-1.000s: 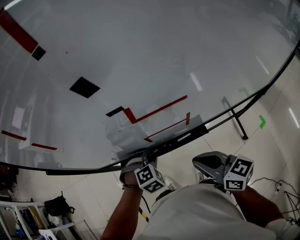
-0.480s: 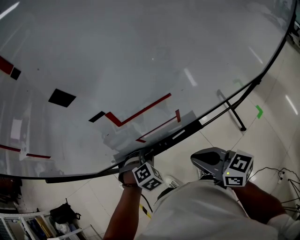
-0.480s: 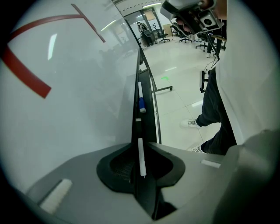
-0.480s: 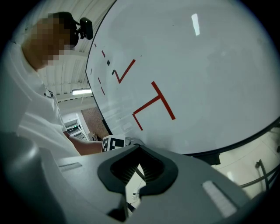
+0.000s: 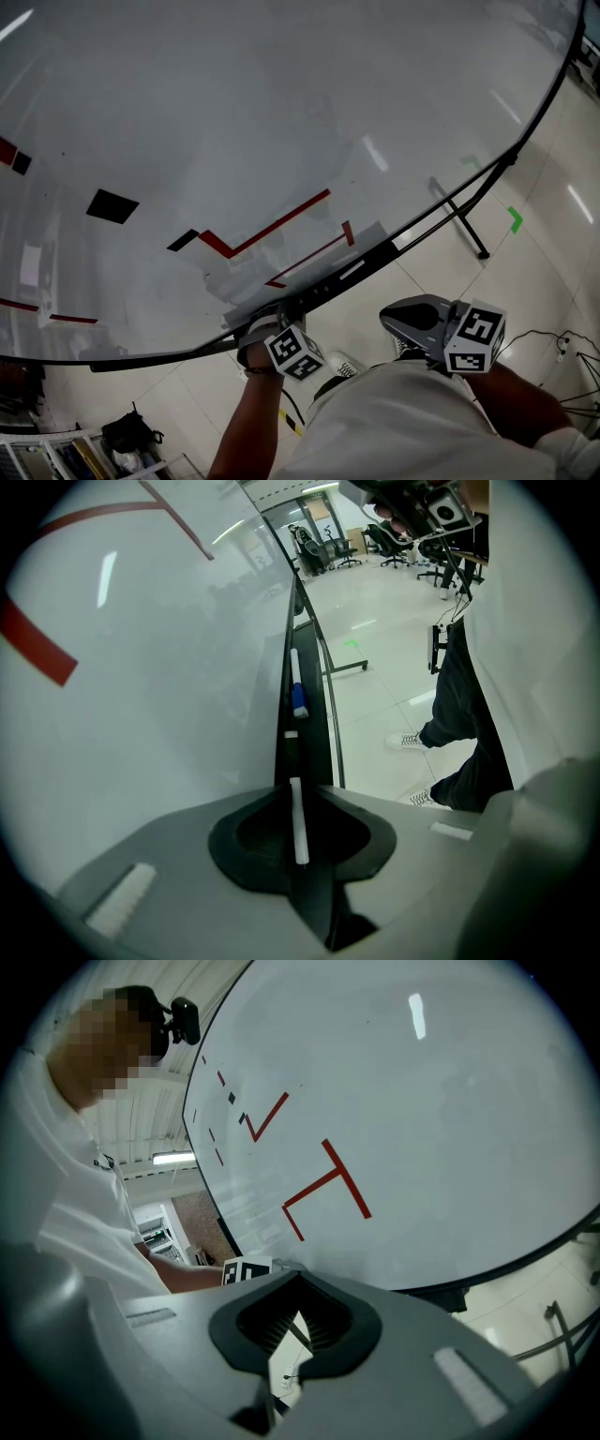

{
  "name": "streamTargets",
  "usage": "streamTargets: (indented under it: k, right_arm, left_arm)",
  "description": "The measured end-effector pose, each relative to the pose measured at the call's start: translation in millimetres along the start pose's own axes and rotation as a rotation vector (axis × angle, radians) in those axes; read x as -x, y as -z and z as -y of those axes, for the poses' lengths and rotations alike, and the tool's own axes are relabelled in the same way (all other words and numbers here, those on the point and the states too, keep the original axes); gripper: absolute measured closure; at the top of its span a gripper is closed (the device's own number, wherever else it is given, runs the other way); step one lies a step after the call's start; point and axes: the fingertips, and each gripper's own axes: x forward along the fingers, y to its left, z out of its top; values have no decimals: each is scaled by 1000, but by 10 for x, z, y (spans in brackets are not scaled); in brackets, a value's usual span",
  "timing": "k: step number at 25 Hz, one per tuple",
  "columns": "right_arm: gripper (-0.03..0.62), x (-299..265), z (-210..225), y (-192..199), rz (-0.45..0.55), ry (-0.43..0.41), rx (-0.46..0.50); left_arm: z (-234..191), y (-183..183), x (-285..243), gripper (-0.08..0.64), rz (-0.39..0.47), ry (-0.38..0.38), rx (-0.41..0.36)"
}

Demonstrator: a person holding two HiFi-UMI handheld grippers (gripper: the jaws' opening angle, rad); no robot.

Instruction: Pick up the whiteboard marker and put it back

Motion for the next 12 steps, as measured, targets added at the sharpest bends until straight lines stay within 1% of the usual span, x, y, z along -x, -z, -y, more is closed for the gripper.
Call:
streamTargets:
  k: [5, 12]
  right_arm:
    - [591, 11, 7, 0, 0, 4, 1]
    - [591, 18, 26, -8, -3, 7, 1]
  left_arm:
    - [-3, -6, -21, 502, 0, 2, 3]
    - [16, -4, -30, 502, -8, 19, 14]
